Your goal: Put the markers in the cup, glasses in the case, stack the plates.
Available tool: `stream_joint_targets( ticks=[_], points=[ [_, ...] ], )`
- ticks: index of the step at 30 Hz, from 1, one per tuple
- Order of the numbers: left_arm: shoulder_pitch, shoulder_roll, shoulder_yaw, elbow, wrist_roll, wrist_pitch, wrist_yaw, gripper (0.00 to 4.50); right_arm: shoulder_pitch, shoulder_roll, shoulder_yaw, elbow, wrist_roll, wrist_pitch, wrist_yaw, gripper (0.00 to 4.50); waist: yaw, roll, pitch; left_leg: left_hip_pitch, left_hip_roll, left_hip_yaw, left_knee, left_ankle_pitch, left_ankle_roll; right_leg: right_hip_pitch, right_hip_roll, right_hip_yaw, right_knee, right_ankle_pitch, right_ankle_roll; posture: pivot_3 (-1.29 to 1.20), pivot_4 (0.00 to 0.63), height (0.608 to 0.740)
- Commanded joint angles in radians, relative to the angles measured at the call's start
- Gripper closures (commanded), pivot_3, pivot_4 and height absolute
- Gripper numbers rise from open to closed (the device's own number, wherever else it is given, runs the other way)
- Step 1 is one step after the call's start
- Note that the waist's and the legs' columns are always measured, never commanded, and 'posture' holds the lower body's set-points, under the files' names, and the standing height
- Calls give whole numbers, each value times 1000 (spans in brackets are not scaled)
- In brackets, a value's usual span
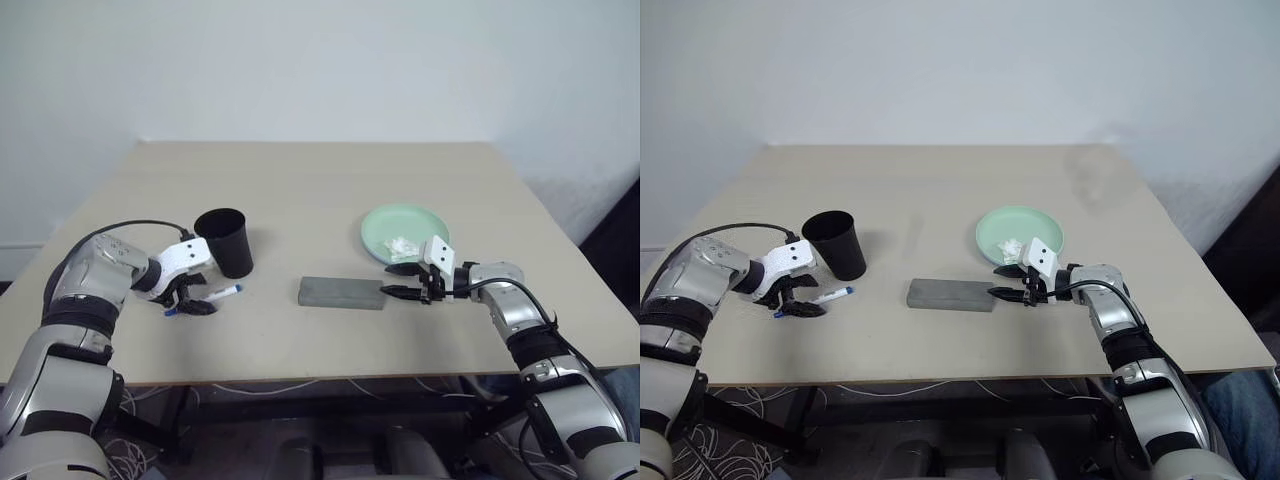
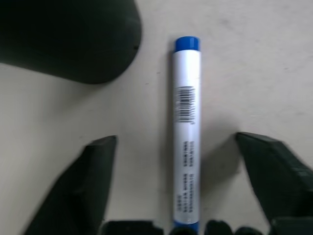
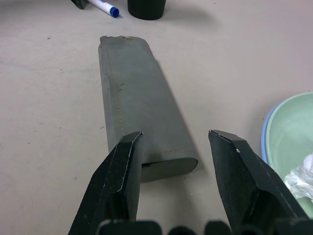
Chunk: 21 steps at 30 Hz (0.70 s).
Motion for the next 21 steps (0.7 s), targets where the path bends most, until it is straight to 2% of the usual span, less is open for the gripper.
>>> stream_joint_targets(
  ticks=[1,8,13,18,21],
  points=[
    [-20,-14,10,13,12,-16,-7,1925,-7,-12,-19,-37,6,-6,-6,2178,0,0,0,0,0,0,0,0,0,0,0,0,0,0,0,0,0,721],
    [11,-10,32,-27,-9,-12,-33,4391,-10,-10,-17,-34,5,-7,-8,2178,-1,0,0,0,0,0,1,0,0,0,0,0,1,-1,-1,0,0,721],
    [48,-8,69,-108,-37,-10,-54,4427,-18,-4,-14,-25,3,-10,-9,2178,0,1,0,-1,0,-1,1,0,0,0,0,0,0,0,1,0,0,721],
    [125,-39,178,-381,-216,87,-126,4427,-24,-1,-11,-16,0,-14,-7,2178,0,0,0,-4,2,-1,1,0,0,-2,-2,0,-1,0,1,0,0,721],
    [149,-77,235,-515,-299,146,-91,4427,-26,1,-9,-11,-2,-16,-7,2178,-2,-1,0,-5,0,-1,2,0,0,-2,-1,0,-1,1,1,0,0,721]
  ],
)
